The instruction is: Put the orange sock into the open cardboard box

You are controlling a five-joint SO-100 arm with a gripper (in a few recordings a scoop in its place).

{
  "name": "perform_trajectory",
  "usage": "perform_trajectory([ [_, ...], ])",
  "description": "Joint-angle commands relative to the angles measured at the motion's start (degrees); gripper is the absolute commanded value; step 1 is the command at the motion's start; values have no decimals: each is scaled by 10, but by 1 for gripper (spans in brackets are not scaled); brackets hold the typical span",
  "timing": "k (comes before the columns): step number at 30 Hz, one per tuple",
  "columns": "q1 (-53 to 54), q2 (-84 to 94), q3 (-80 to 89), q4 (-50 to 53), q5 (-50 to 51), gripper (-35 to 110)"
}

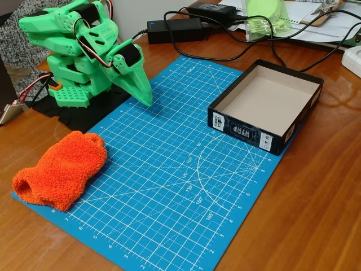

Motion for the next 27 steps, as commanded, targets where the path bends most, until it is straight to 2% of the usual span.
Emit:
perform_trajectory([
  [1, 25, 10, 8, -17, 28, 0],
  [27, 21, 11, 9, -18, 20, 0],
])
